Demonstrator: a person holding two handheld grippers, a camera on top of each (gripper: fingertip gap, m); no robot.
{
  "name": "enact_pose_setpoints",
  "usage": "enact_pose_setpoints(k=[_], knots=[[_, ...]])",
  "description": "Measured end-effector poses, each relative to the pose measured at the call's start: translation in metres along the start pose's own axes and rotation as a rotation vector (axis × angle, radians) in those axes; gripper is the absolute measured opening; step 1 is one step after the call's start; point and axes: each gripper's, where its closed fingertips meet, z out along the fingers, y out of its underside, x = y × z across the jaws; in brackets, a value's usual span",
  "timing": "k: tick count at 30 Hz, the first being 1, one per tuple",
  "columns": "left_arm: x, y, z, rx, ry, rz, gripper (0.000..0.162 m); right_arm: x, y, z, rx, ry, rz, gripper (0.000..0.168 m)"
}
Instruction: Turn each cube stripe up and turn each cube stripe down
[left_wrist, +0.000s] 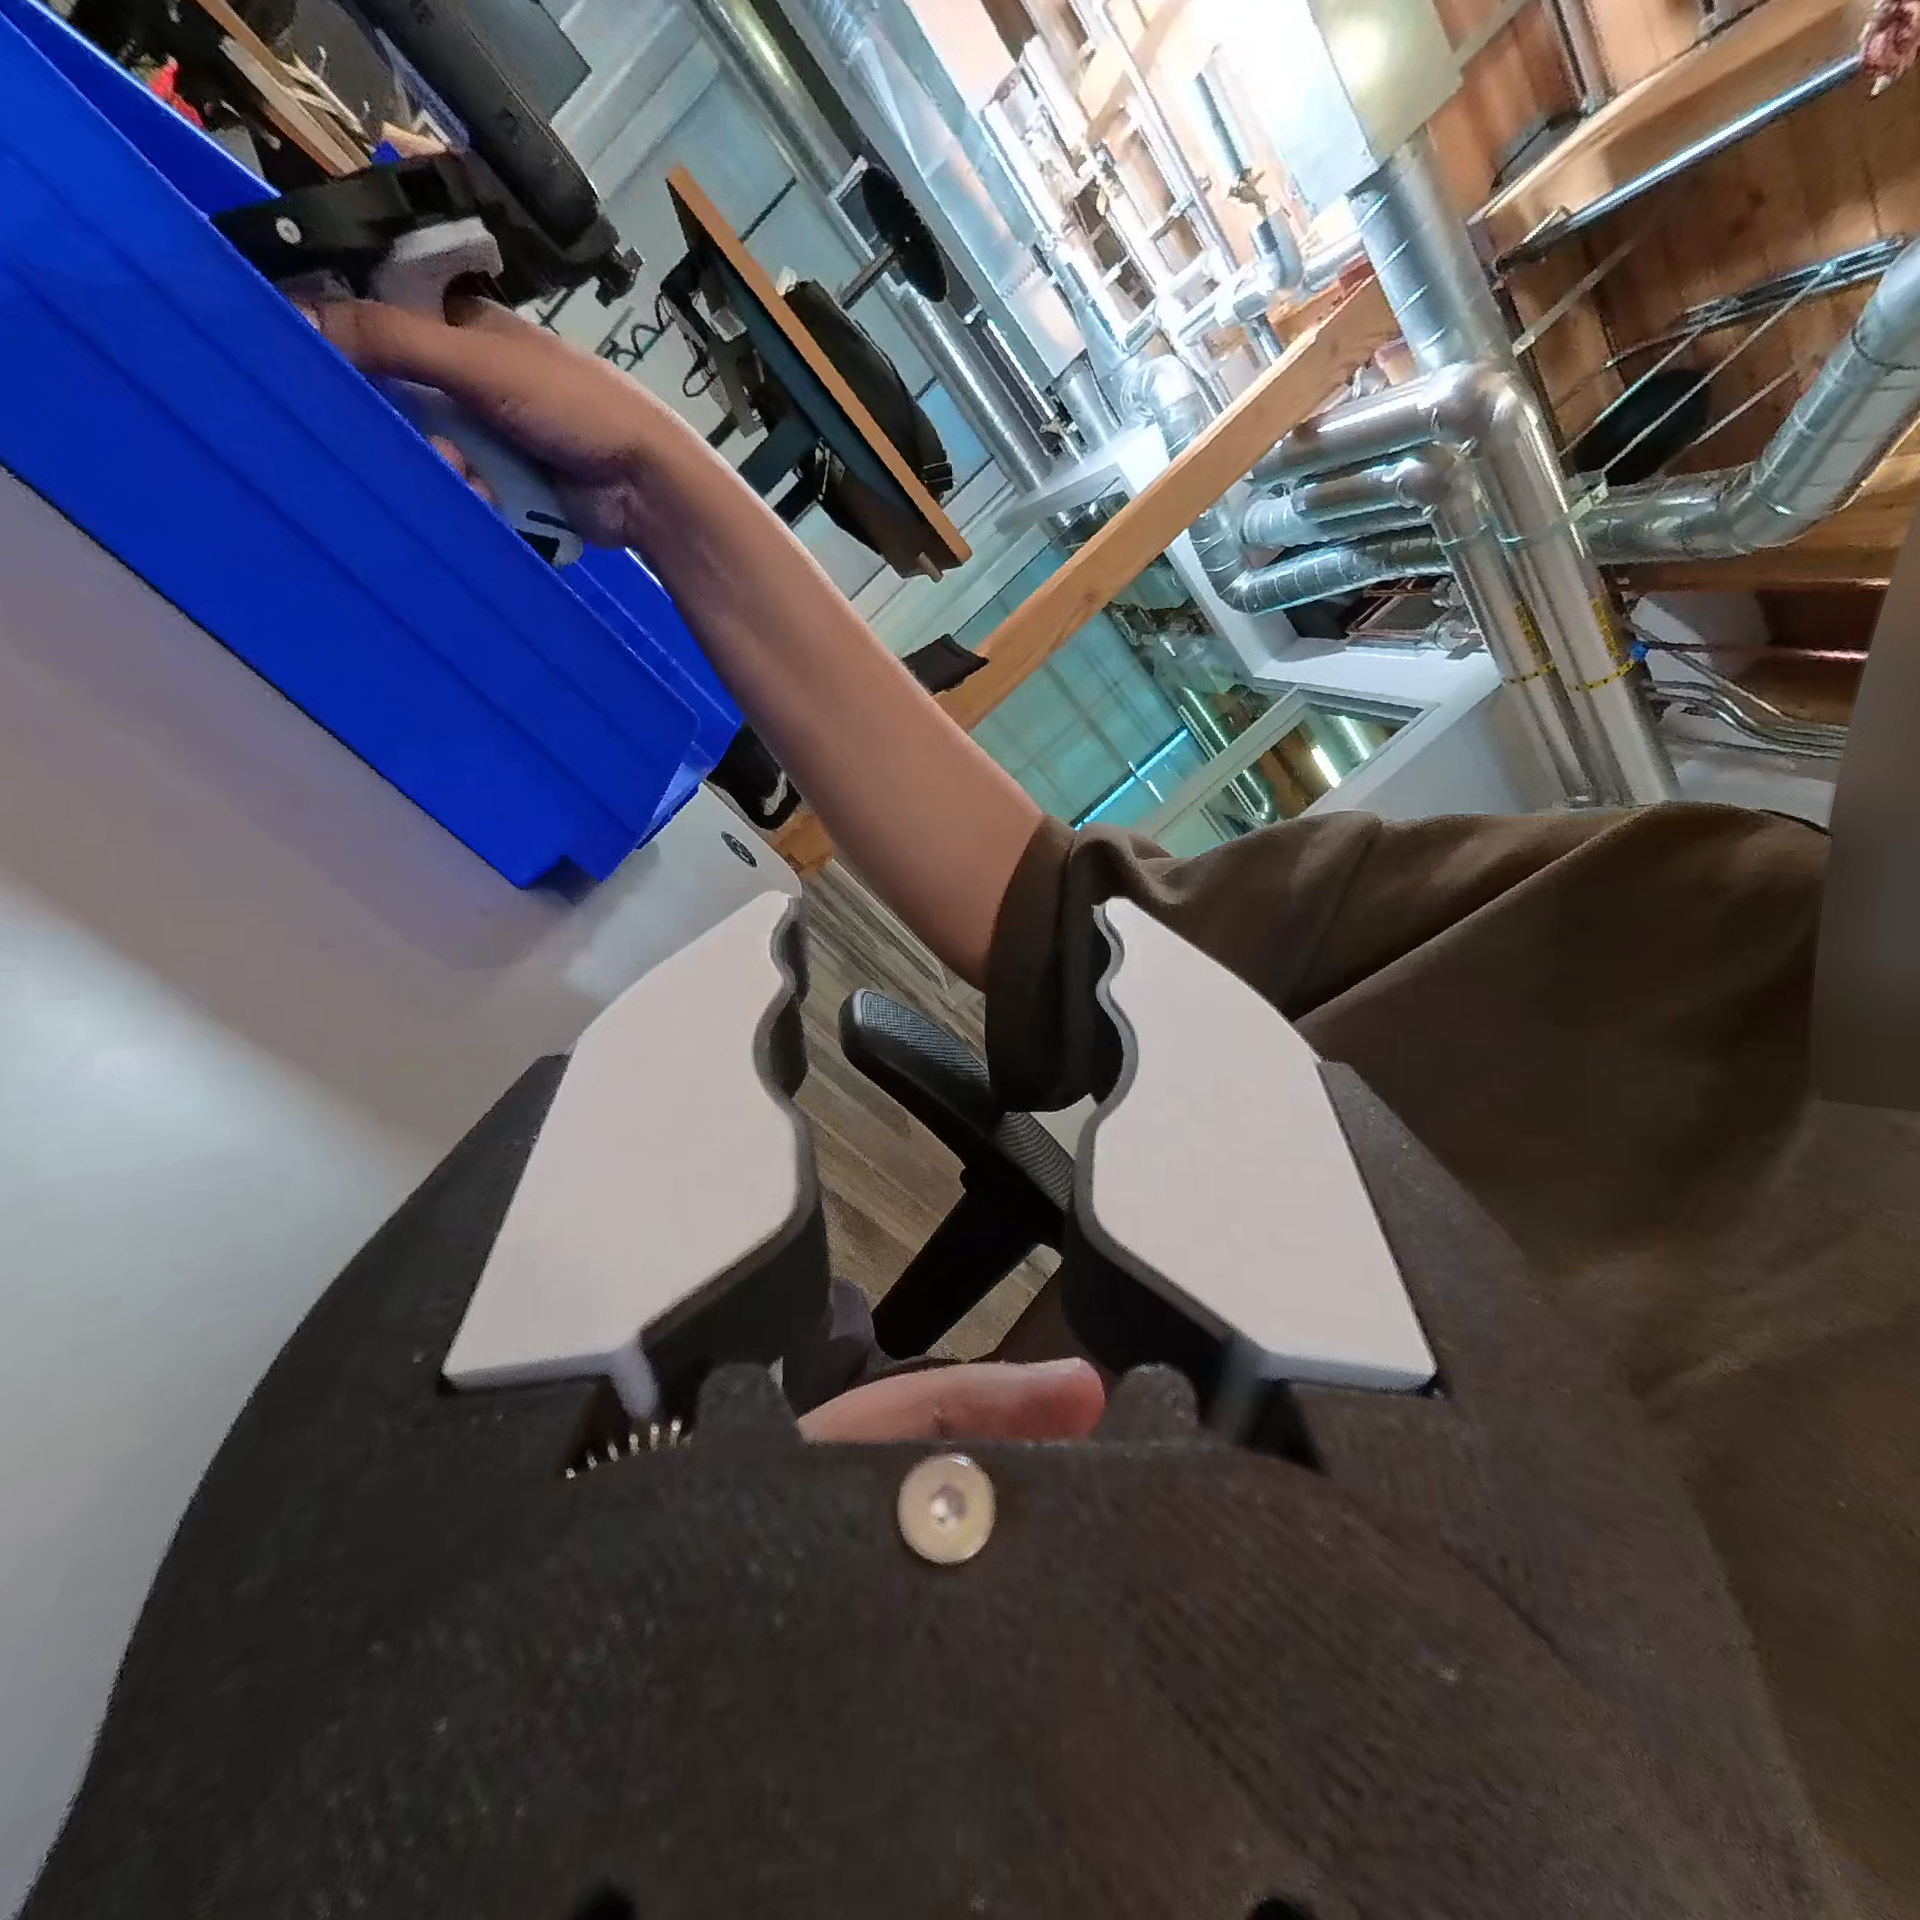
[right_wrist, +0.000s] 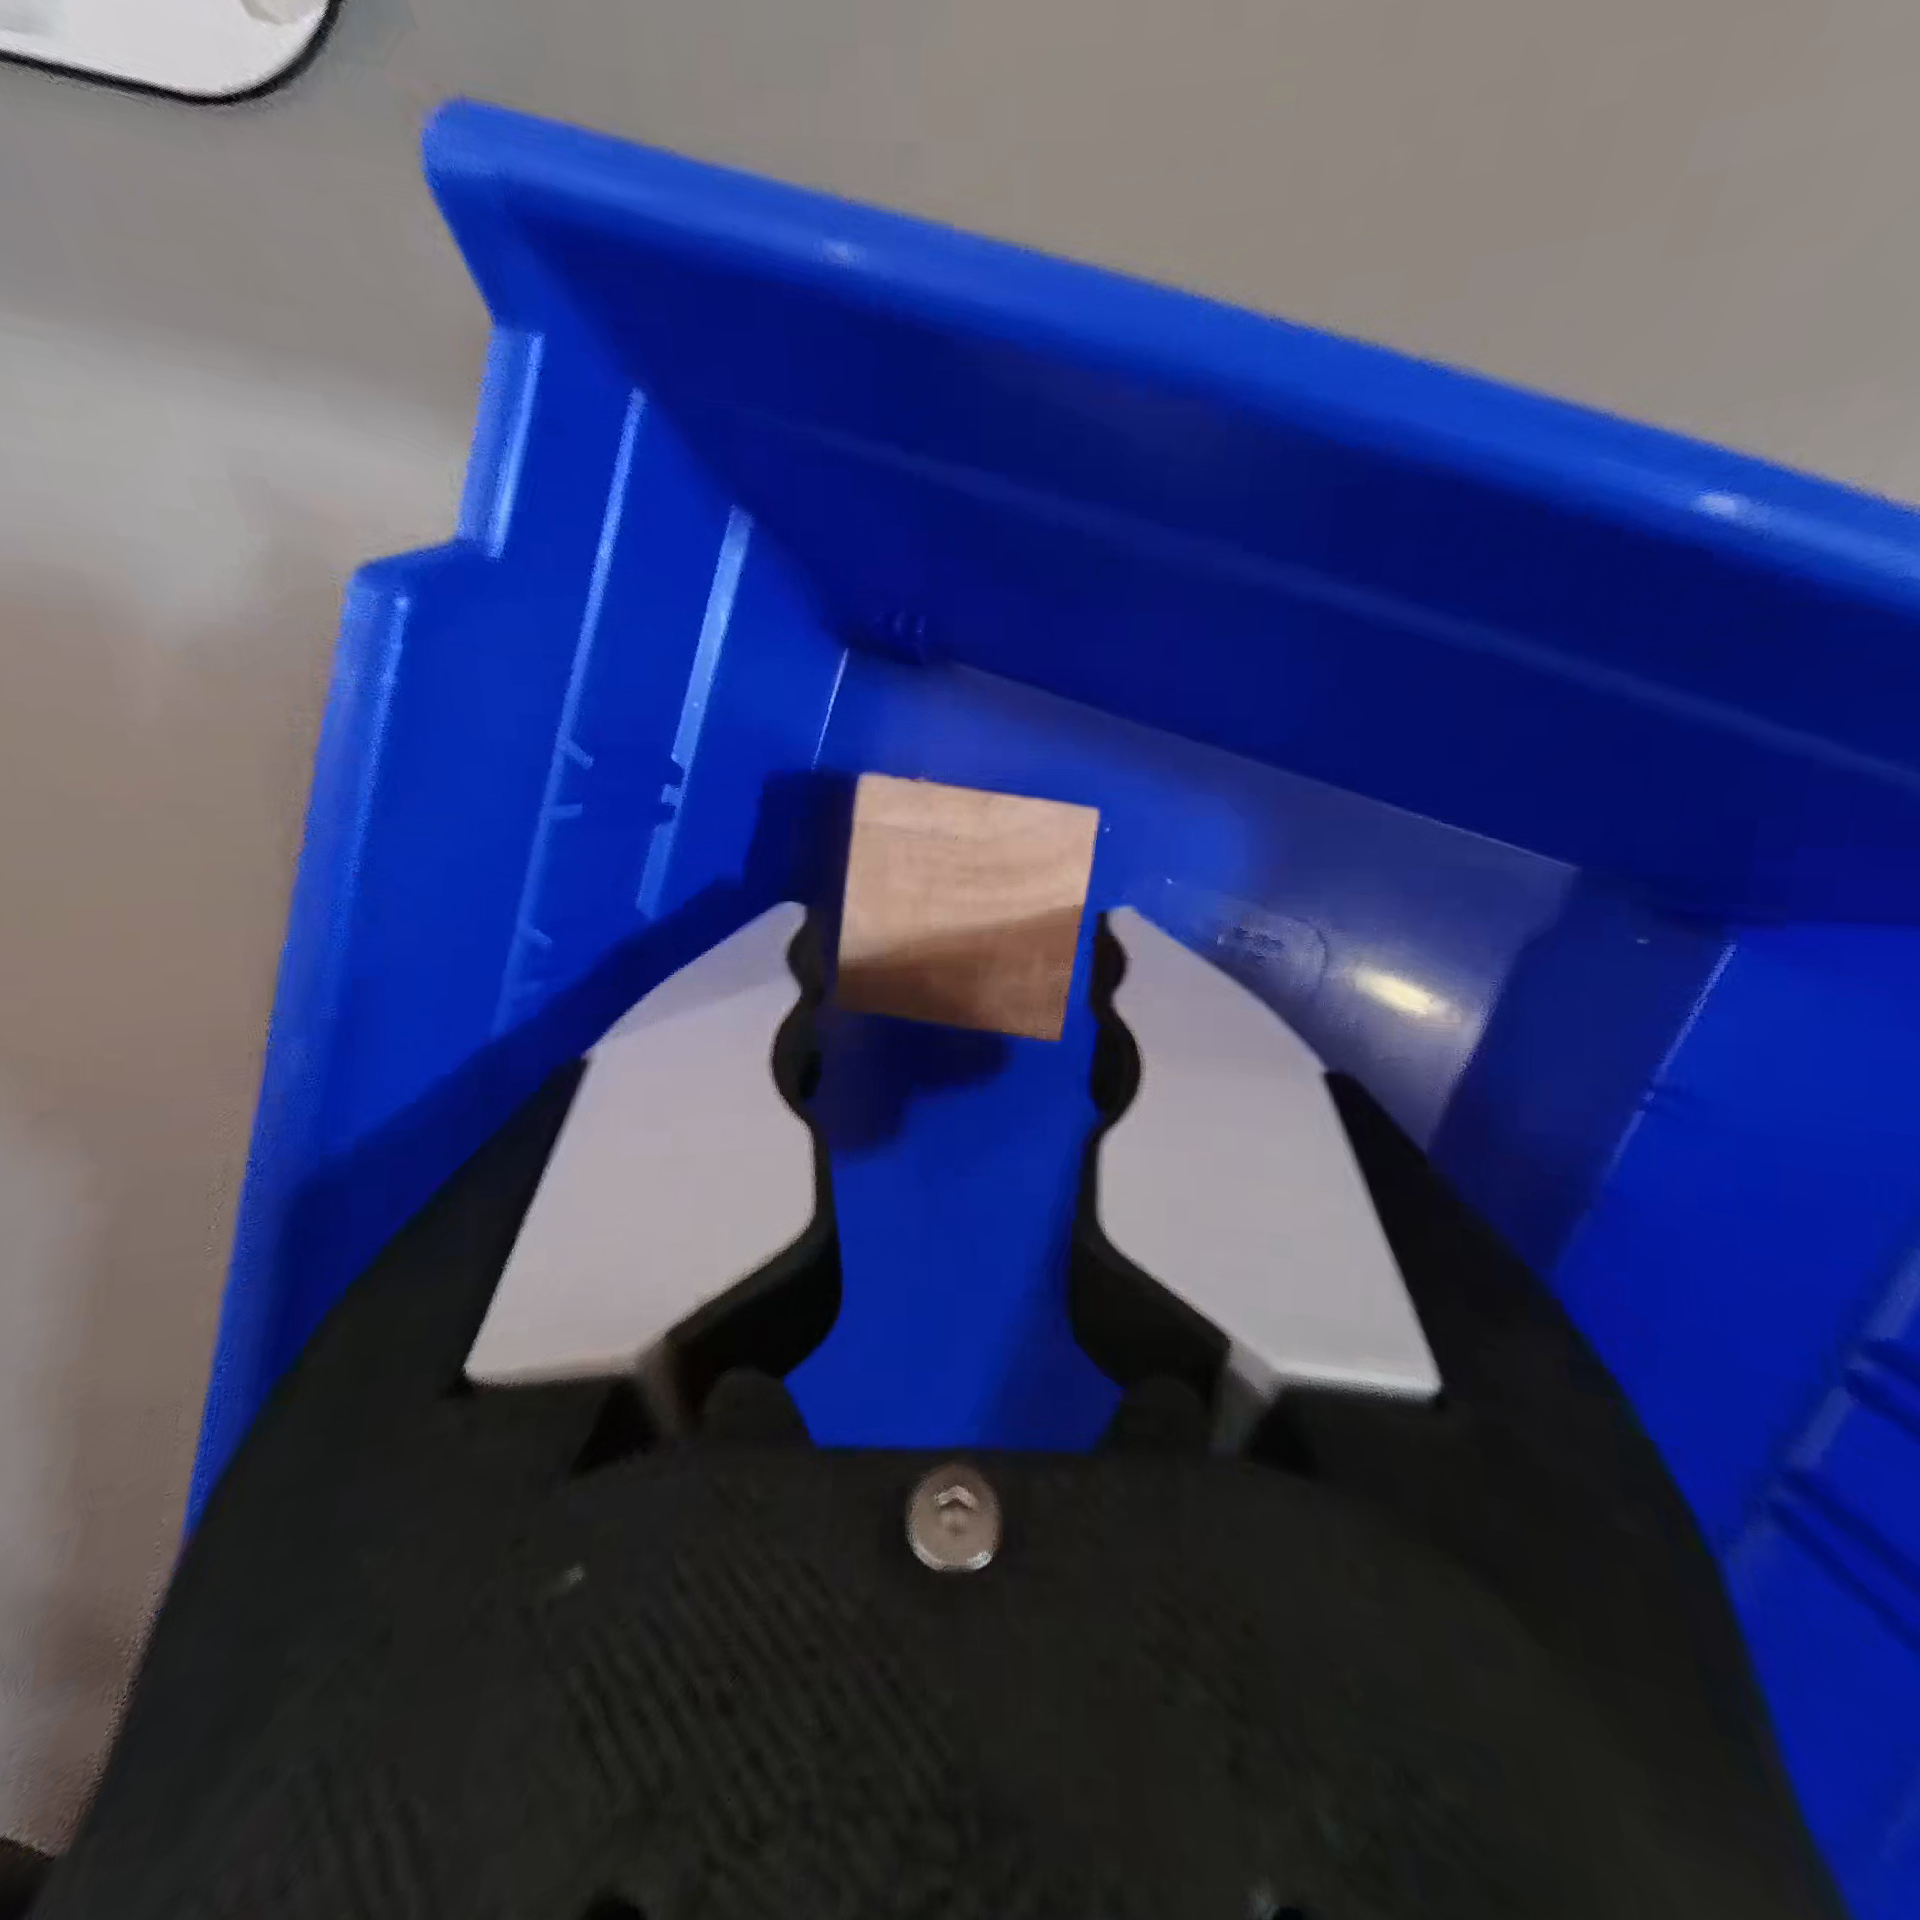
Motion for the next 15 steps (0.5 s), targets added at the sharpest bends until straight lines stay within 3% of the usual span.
enact_pose_setpoints(k=[1, 3, 5, 7, 9, 11, 13, 15], knots=[[0.001, -0.001, -0.002, 0.007, -0.003, 0.001, 0.051, 0.0, -0.001, -0.002, 0.001, 0.009, -0.013, 0.063], [0.002, -0.003, -0.007, 0.023, -0.006, -0.004, 0.051, 0.0, -0.004, -0.019, 0.033, 0.04, -0.032, 0.063], [0.005, -0.006, -0.013, 0.043, -0.001, -0.009, 0.049, 0.0, -0.02, -0.06, 0.175, 0.116, -0.061, 0.058], [0.006, -0.01, -0.019, 0.074, -0.011, -0.002, 0.047, -0.026, -0.04, -0.116, 0.385, 0.084, -0.104, 0.049], [0.002, -0.013, -0.024, 0.095, -0.05, 0.018, 0.047, -0.083, -0.048, -0.17, 0.591, -0.094, -0.14, 0.047], [-0.008, -0.02, -0.03, 0.113, -0.126, 0.053, 0.052, -0.159, -0.035, -0.206, 0.721, -0.361, -0.201, 0.052], [-0.024, -0.03, -0.042, 0.112, -0.256, 0.119, 0.053, -0.231, -0.004, -0.216, 0.788, -0.582, -0.293, 0.053], [-0.041, -0.046, -0.065, 0.083, -0.432, 0.232, 0.06, -0.281, 0.032, -0.194, 0.801, -0.666, -0.364, 0.051]])
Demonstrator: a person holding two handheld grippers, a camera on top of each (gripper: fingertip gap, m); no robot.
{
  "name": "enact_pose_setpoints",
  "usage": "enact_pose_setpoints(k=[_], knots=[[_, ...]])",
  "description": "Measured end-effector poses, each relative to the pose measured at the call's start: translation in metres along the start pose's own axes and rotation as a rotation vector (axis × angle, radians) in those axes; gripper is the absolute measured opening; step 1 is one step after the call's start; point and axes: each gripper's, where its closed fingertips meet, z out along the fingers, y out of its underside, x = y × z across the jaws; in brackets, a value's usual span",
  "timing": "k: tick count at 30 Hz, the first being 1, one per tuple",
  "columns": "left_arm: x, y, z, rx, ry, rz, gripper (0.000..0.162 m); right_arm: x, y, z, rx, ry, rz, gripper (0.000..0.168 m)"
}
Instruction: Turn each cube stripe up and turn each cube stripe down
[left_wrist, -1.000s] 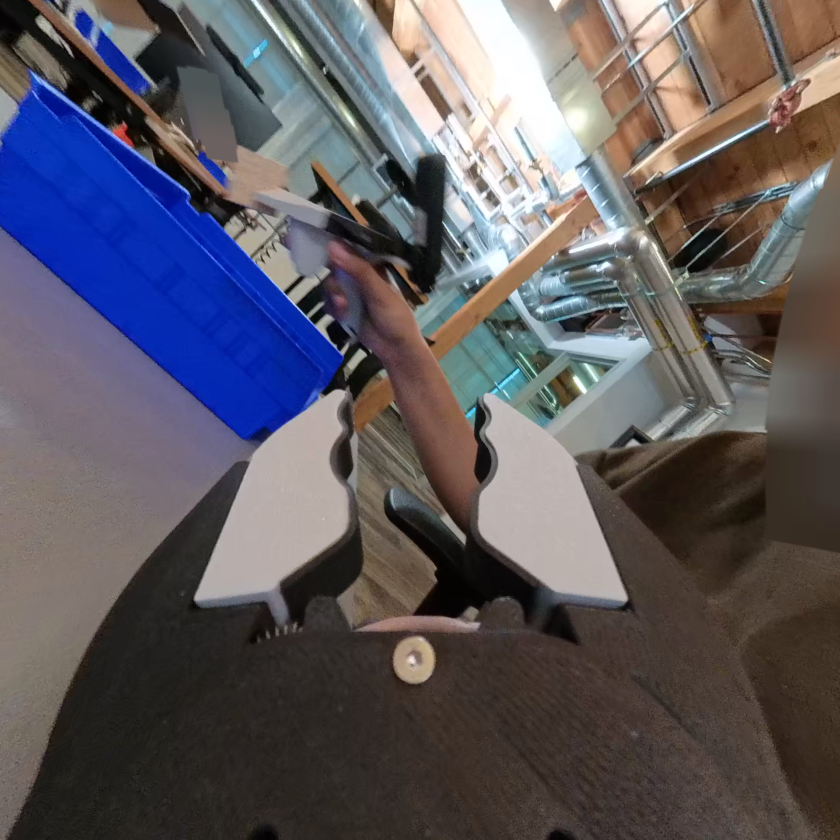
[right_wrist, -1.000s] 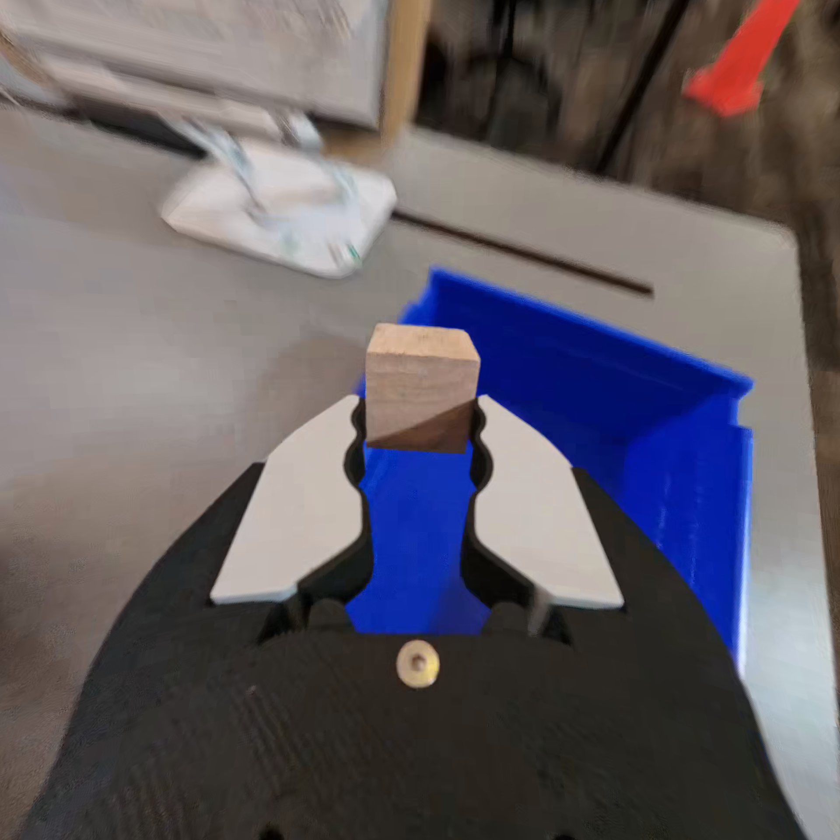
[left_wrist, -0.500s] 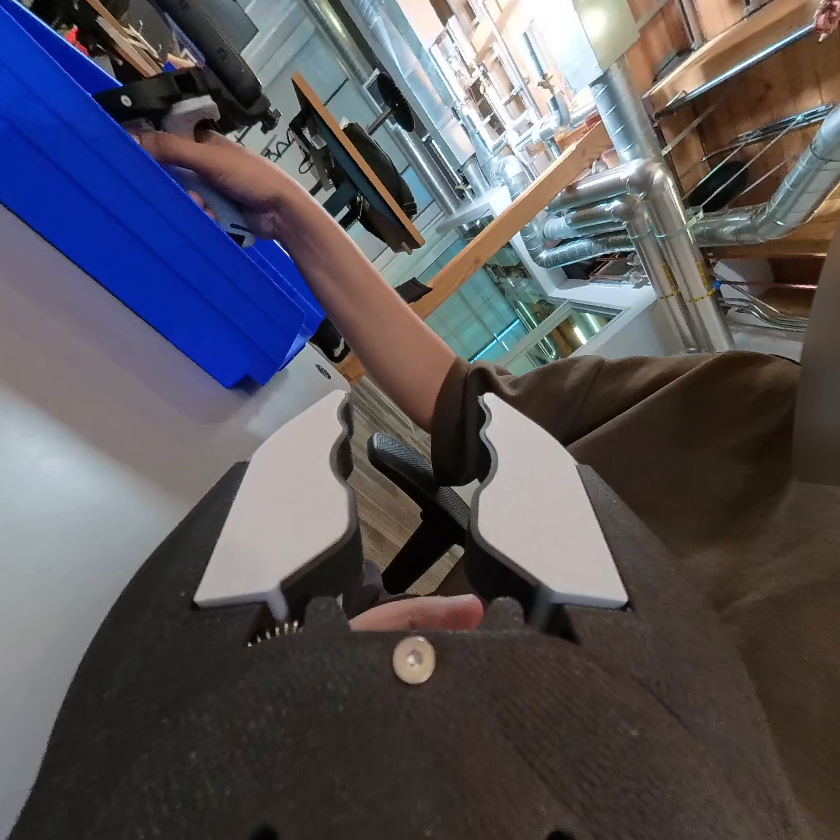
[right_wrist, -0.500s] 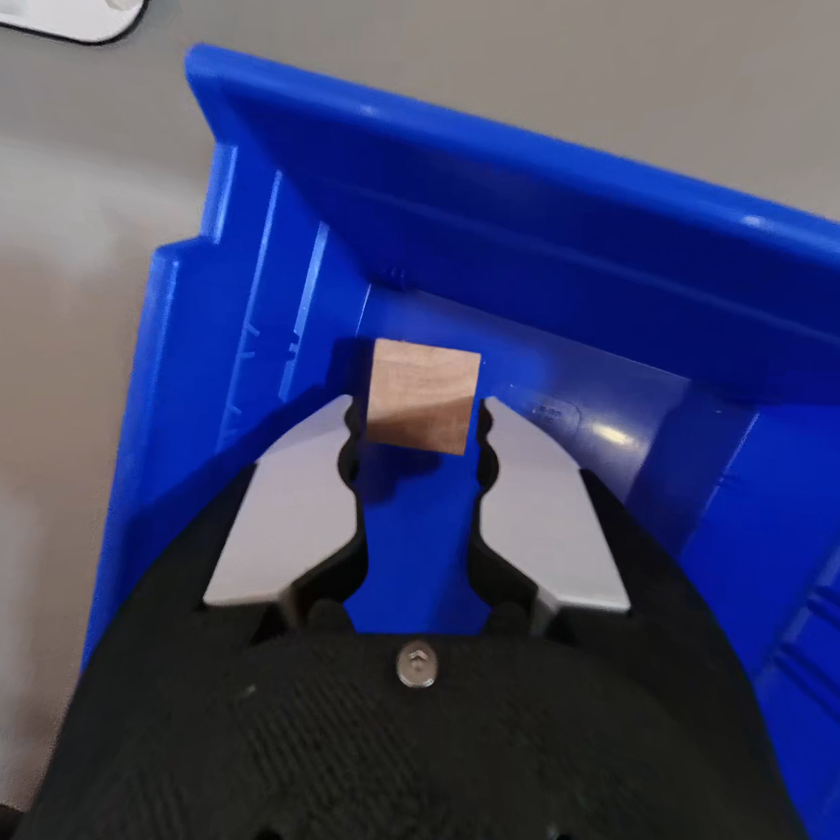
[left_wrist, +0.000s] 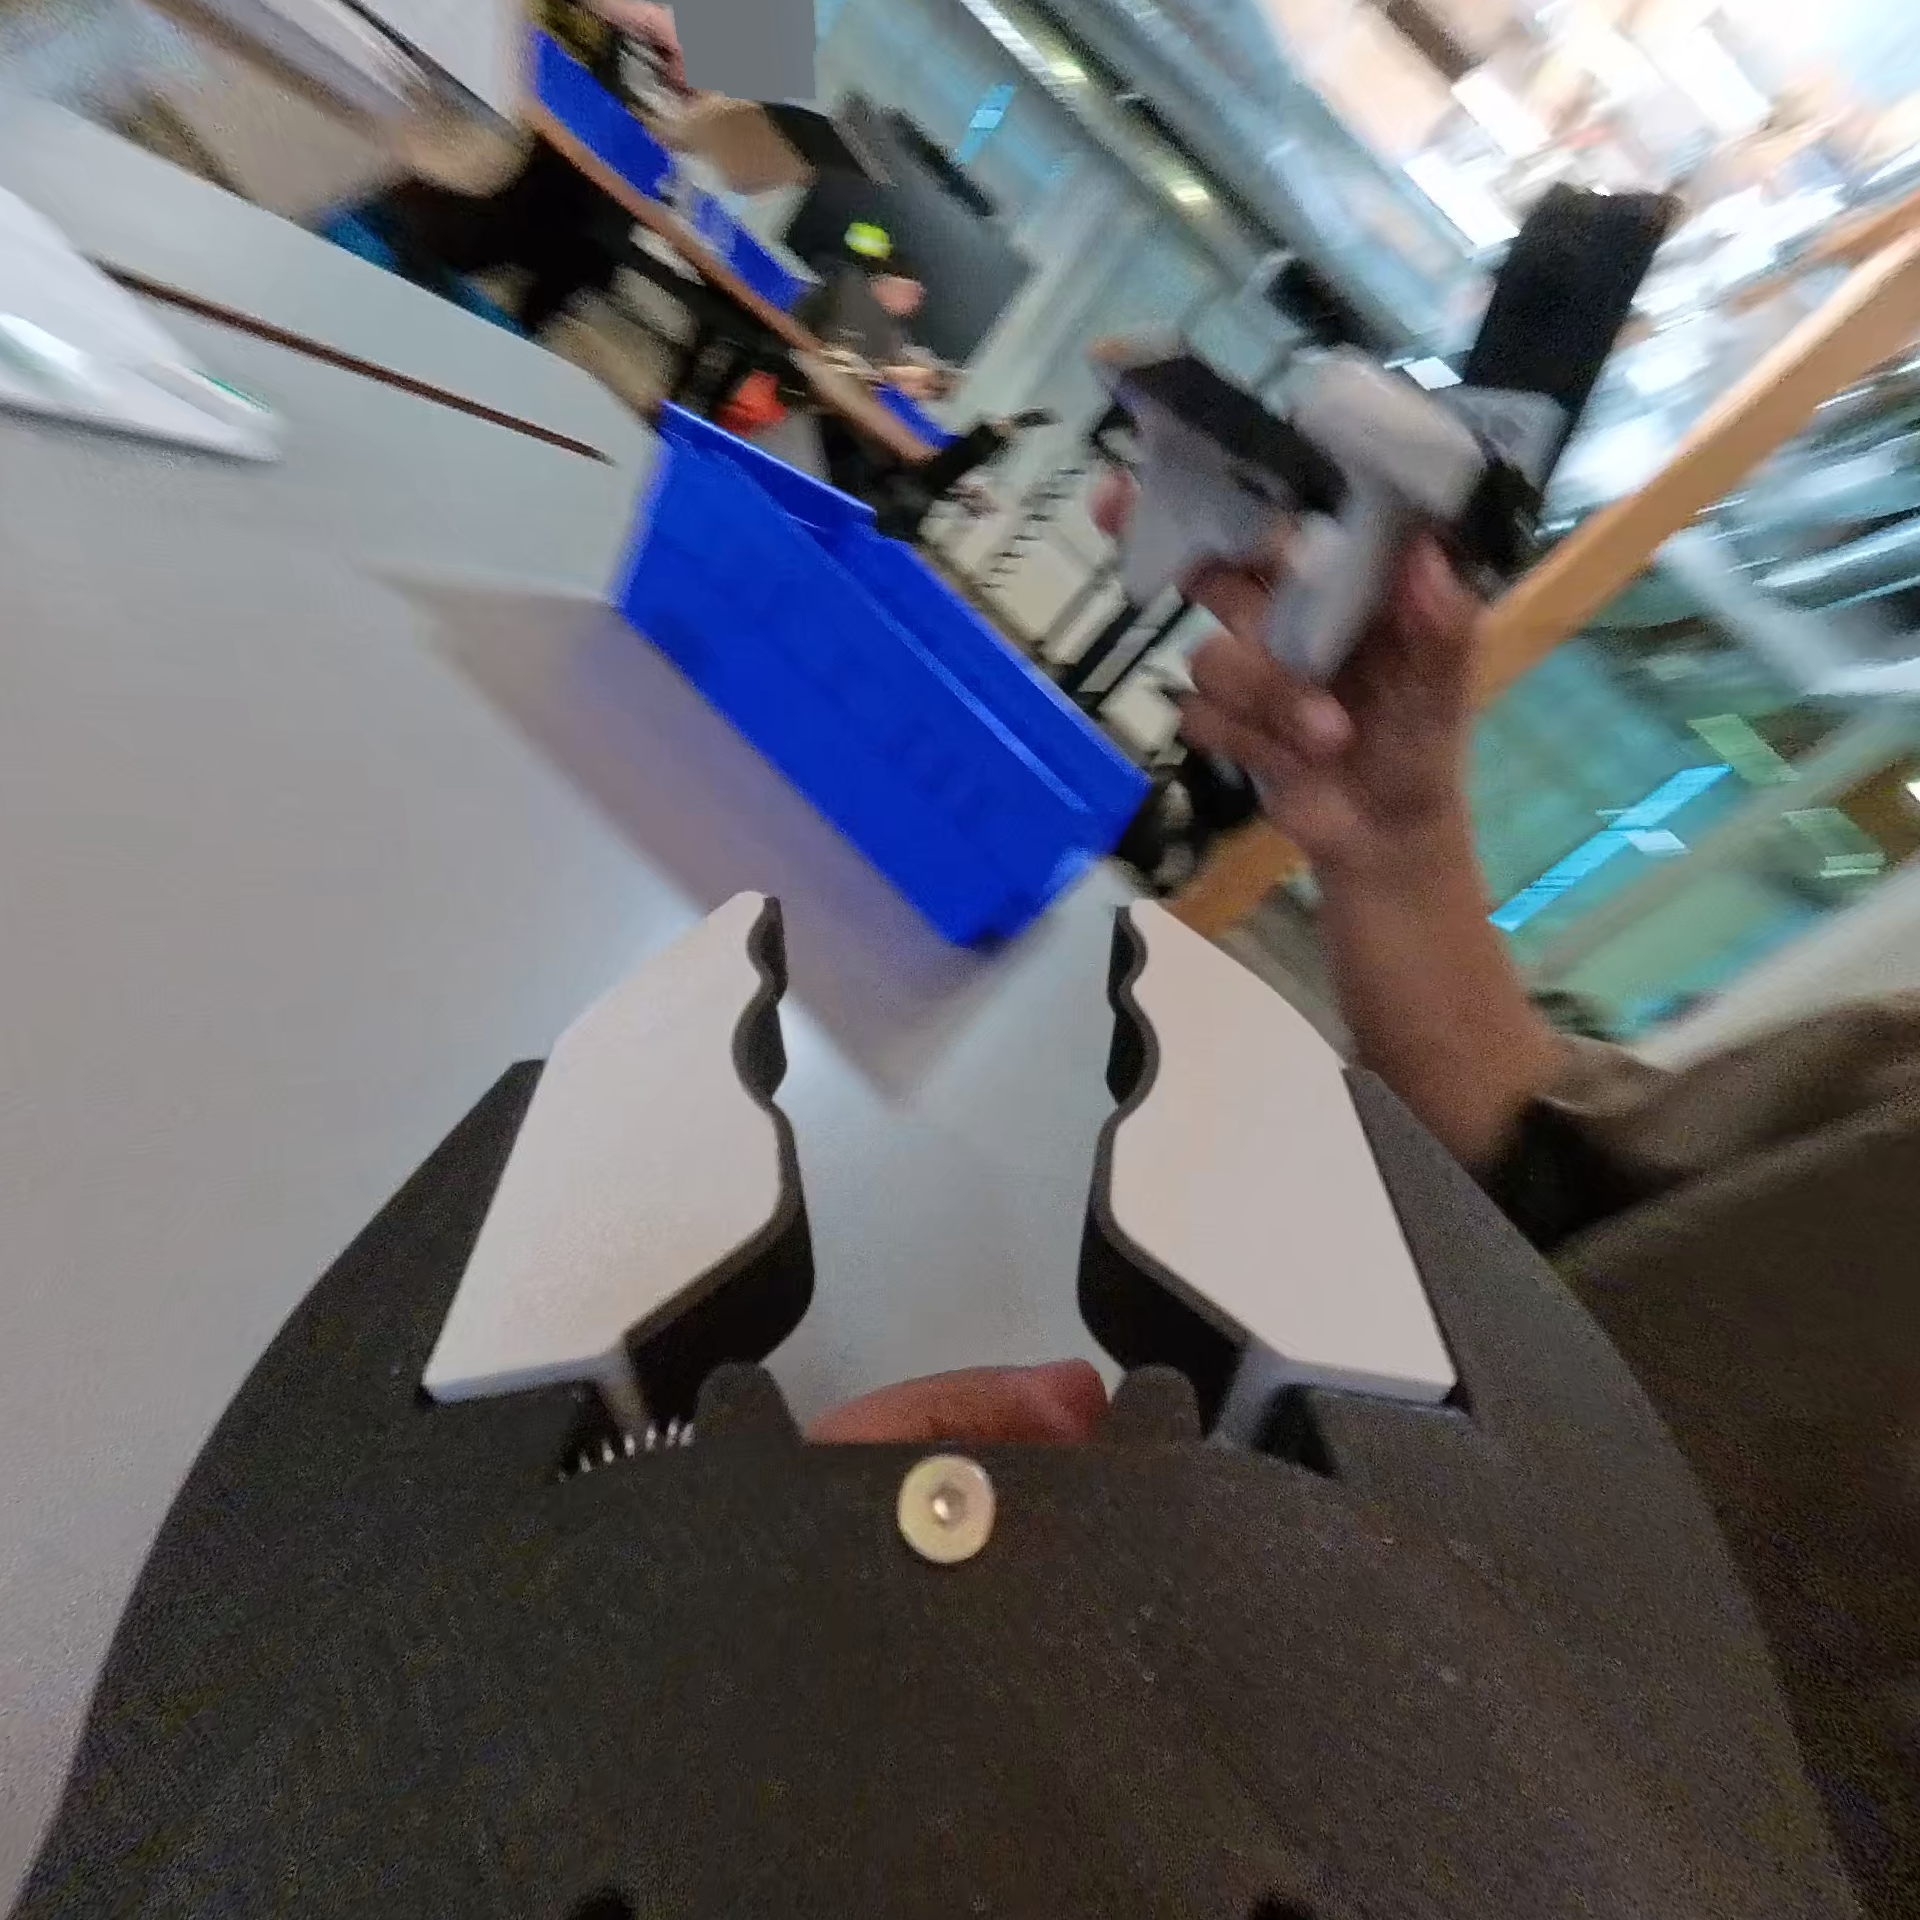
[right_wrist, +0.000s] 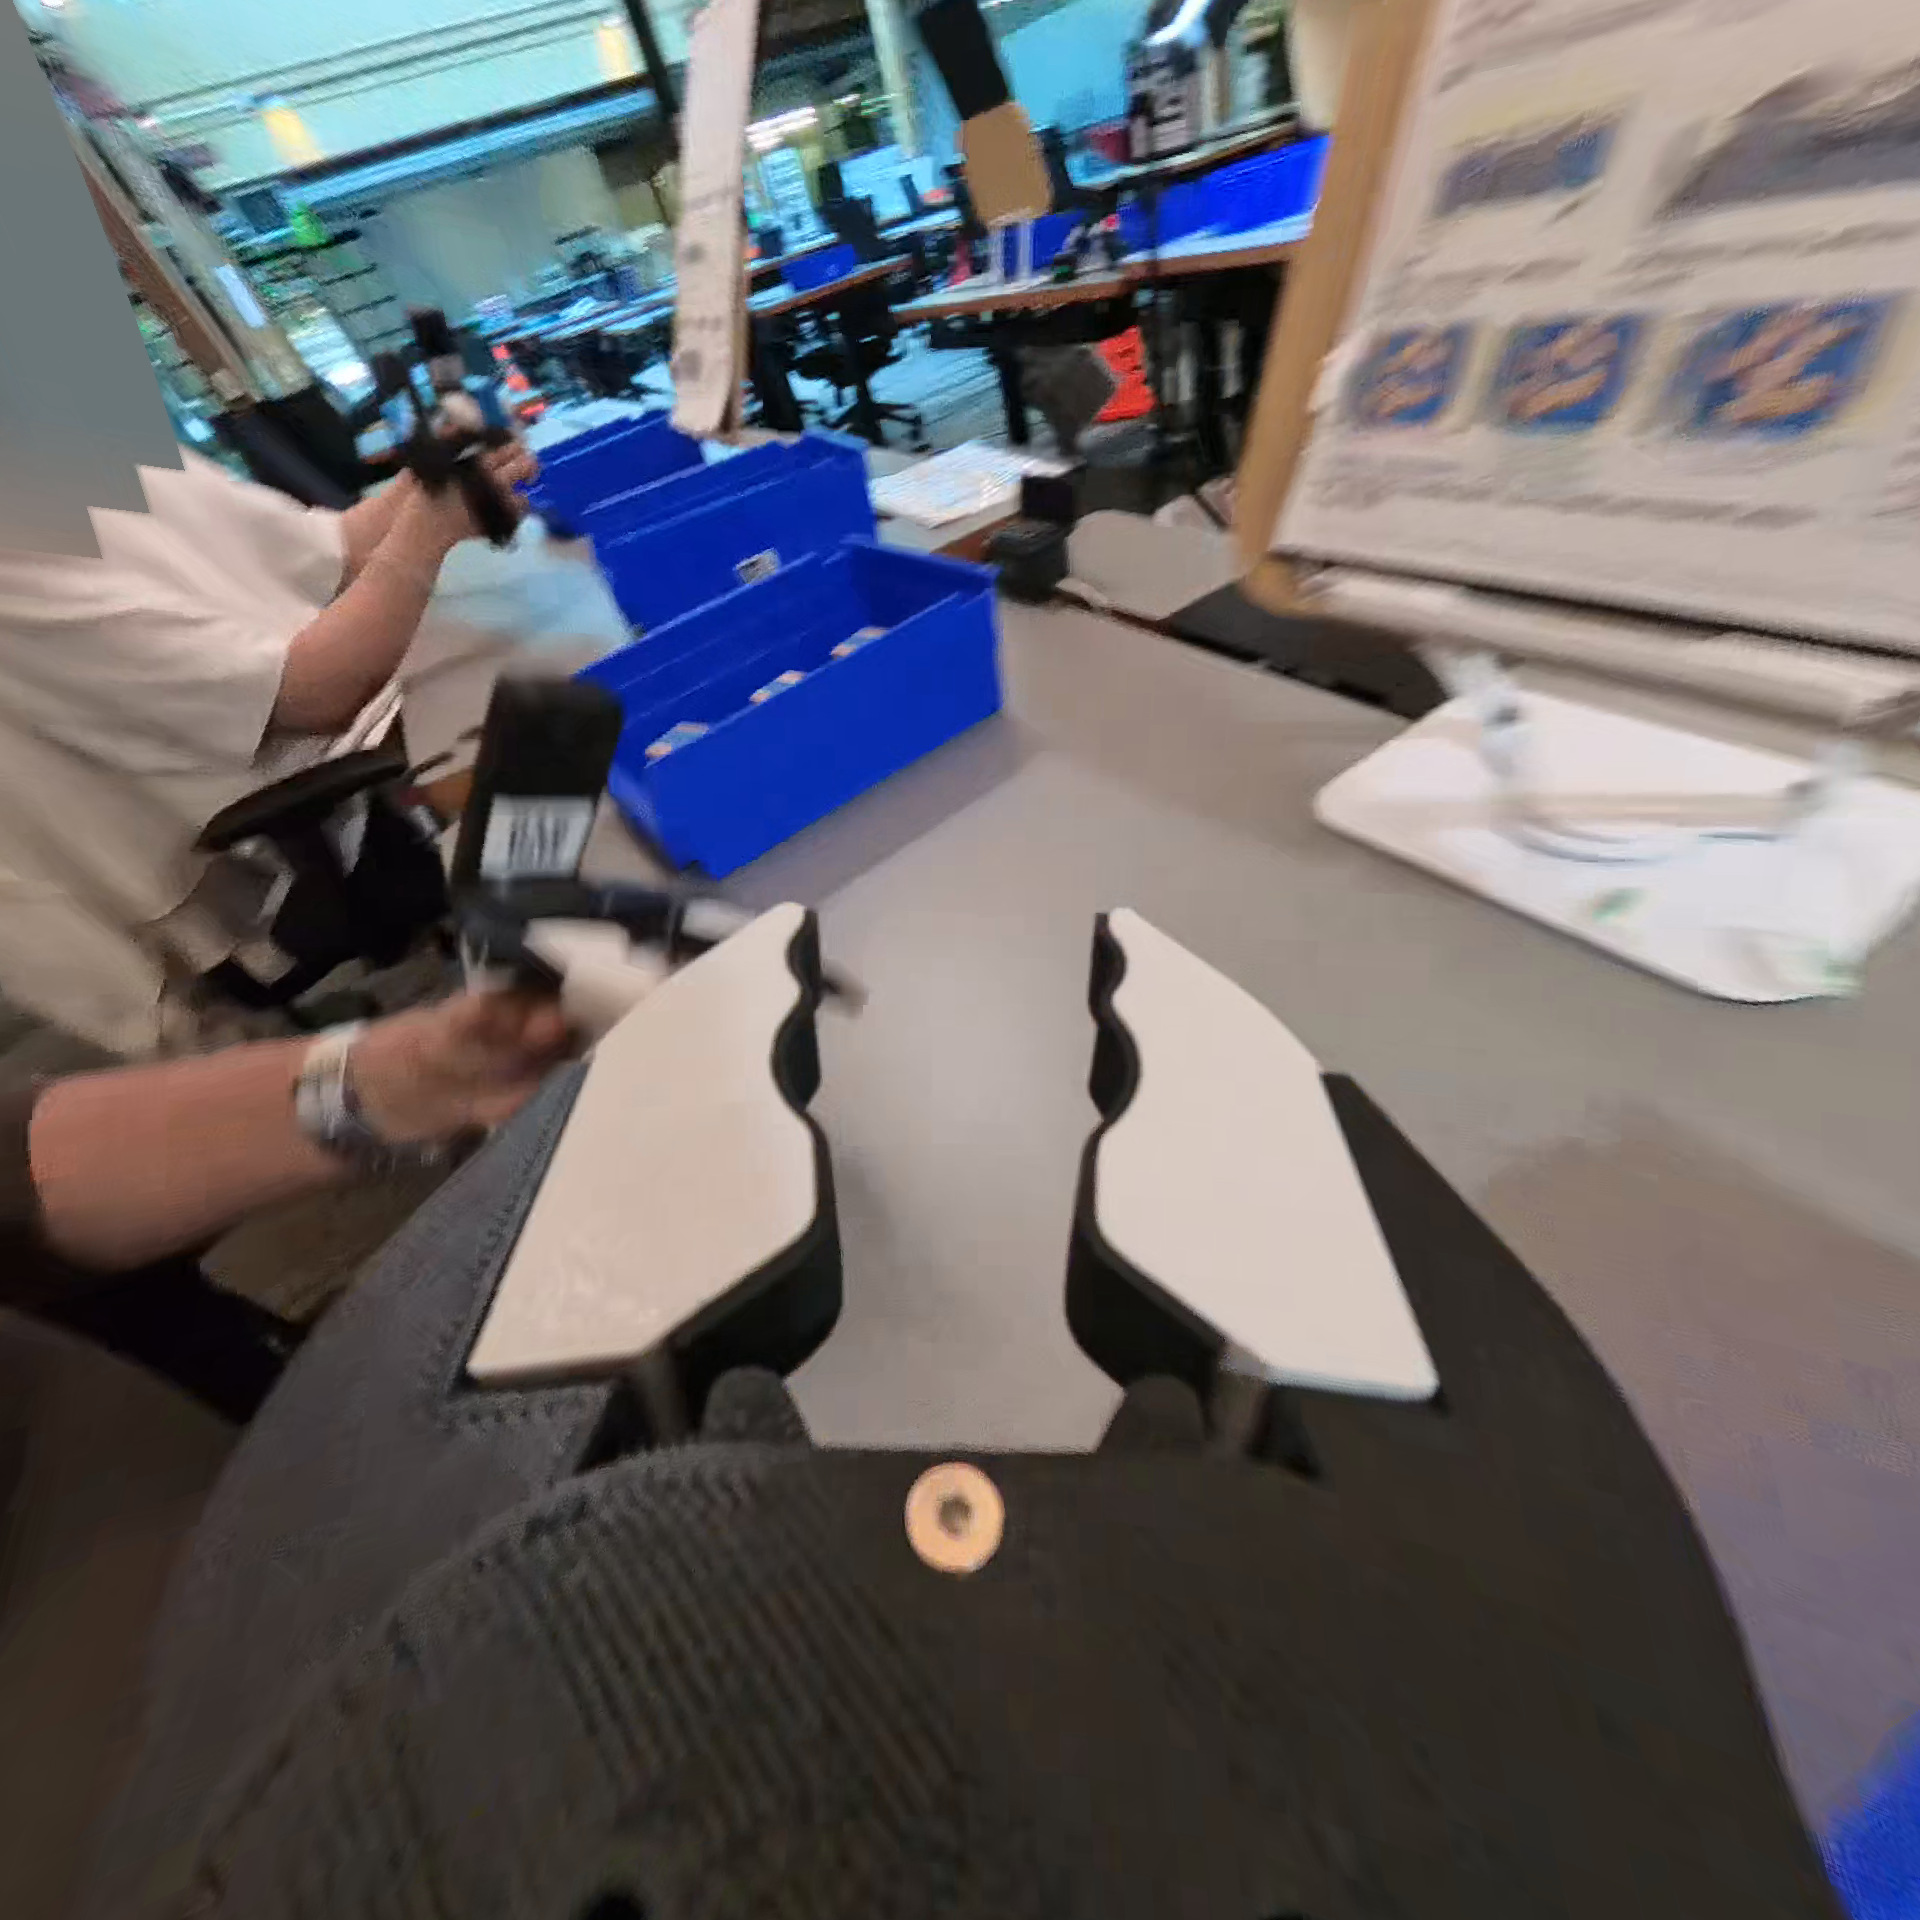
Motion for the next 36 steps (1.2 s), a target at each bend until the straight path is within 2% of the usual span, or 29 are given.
enact_pose_setpoints(k=[3, 5, 8, 10, 11, 13, 15, 18, 23, 30, 36], knots=[[-0.037, -0.055, -0.047, 0.12, -0.272, 0.147, 0.064, -0.033, 0.071, 0.029, -0.031, -0.038, -0.074, 0.048], [-0.067, -0.093, -0.098, 0.179, -0.508, 0.186, 0.064, -0.037, 0.113, 0.038, -0.155, -0.051, -0.205, 0.05], [-0.128, -0.121, -0.198, 0.016, -0.95, 0.23, 0.074, -0.024, 0.122, 0.043, -0.198, 0.024, -0.348, 0.043], [-0.162, -0.128, -0.276, -0.068, -1.251, 0.208, 0.08, -0.03, 0.12, 0.048, -0.147, -0.027, -0.277, 0.04], [-0.176, -0.126, -0.307, -0.086, -1.356, 0.157, 0.08, -0.034, 0.122, 0.05, -0.136, -0.065, -0.222, 0.04], [-0.196, -0.108, -0.343, -0.118, -1.424, 0.013, 0.079, -0.037, 0.129, 0.053, -0.153, -0.113, -0.134, 0.041], [-0.212, -0.088, -0.364, -0.18, -1.474, -0.067, 0.079, -0.038, 0.138, 0.055, -0.193, -0.135, -0.127, 0.041], [-0.227, -0.075, -0.384, -0.259, -1.562, -0.083, 0.082, -0.036, 0.145, 0.057, -0.227, -0.106, -0.205, 0.038], [-0.241, -0.08, -0.396, -0.255, -1.625, -0.091, 0.081, -0.042, 0.149, 0.052, -0.229, -0.111, -0.197, 0.038], [-0.249, -0.07, -0.399, -0.401, -1.638, -0.118, 0.078, -0.033, 0.152, 0.033, -0.228, -0.037, -0.217, 0.037], [-0.257, -0.061, -0.403, -0.593, -1.724, -0.04, 0.076, -0.023, 0.146, 0.022, -0.192, 0.008, -0.173, 0.037]])
